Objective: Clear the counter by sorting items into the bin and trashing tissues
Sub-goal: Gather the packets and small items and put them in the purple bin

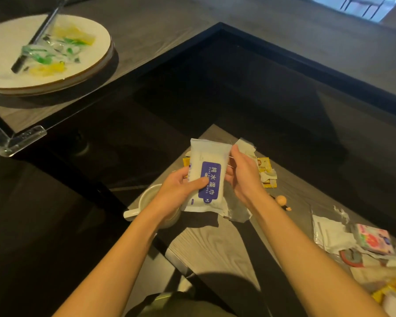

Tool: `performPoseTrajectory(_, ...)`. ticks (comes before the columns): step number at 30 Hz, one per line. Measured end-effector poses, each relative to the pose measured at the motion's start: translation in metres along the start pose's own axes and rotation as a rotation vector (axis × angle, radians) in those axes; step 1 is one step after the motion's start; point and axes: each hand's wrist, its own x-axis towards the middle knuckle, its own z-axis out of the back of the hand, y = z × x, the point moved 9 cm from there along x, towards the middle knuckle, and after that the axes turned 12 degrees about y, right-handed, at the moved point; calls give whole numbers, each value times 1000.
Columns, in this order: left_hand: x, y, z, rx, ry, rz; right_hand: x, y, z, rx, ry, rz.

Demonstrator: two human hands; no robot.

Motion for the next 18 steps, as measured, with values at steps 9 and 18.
performPoseTrajectory(9,-15,-1,52,-162,-341,-48,59,-80,-49,-1188,261,-39)
performPoseTrajectory(18,-16,9,62,-192,-363,-49,49,-82,-53,-1799,210,93)
